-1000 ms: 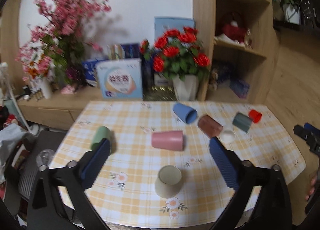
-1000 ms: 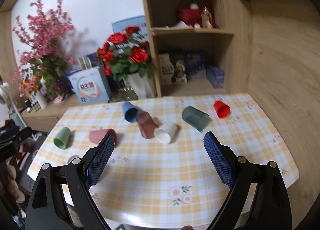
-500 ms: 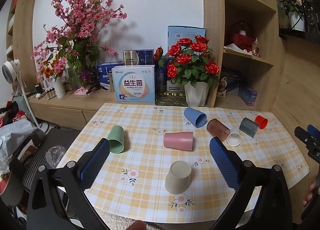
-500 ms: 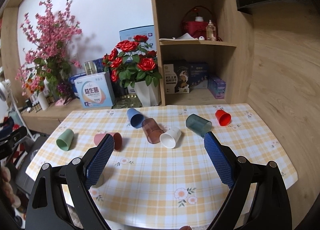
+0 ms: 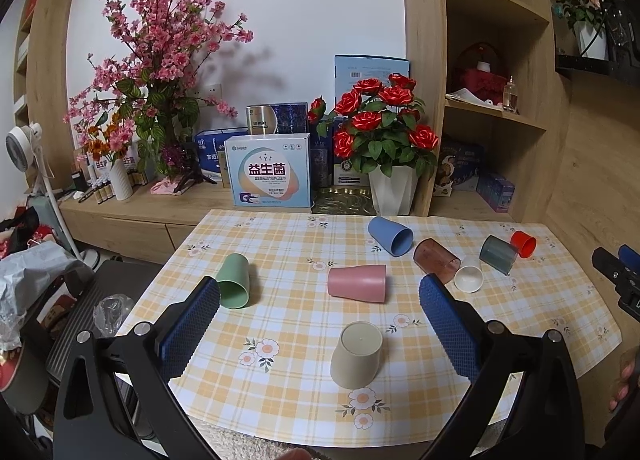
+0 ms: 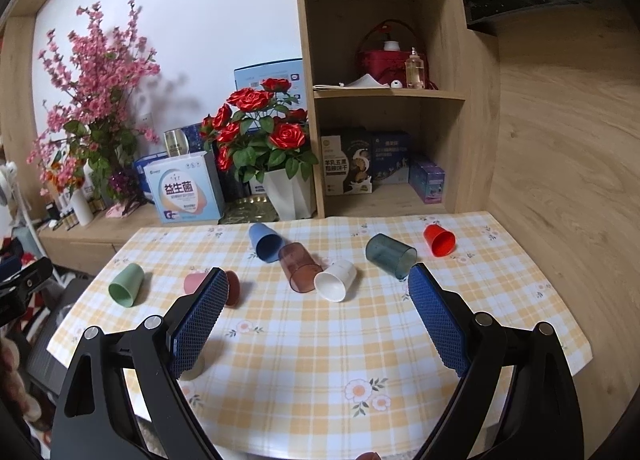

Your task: Flip cup upside down

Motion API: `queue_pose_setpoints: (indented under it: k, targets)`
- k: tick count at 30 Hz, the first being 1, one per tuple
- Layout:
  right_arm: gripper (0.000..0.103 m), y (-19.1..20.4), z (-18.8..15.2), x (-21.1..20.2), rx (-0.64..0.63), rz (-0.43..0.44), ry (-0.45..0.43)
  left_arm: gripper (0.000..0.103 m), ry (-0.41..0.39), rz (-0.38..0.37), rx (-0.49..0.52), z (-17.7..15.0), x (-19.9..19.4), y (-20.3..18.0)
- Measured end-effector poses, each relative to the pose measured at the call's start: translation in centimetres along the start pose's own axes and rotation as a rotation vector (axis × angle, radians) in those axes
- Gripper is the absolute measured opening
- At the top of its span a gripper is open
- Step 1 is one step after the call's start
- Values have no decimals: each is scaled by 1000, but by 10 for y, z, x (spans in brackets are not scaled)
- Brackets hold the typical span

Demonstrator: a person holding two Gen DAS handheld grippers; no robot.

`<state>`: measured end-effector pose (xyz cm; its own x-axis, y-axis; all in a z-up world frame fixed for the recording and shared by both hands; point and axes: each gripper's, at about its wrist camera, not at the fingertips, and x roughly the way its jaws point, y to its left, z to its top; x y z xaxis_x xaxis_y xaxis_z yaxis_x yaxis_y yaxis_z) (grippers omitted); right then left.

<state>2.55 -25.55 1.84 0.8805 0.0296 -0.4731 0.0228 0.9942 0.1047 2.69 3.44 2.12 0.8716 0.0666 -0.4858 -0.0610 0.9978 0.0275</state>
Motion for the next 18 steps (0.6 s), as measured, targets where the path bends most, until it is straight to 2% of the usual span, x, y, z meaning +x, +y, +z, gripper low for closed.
queue_pose_setpoints:
  k: [18]
  targets:
    - [88,2,0,-7,-18,-10,-34,97,2,-13,17,-1,-2,-5]
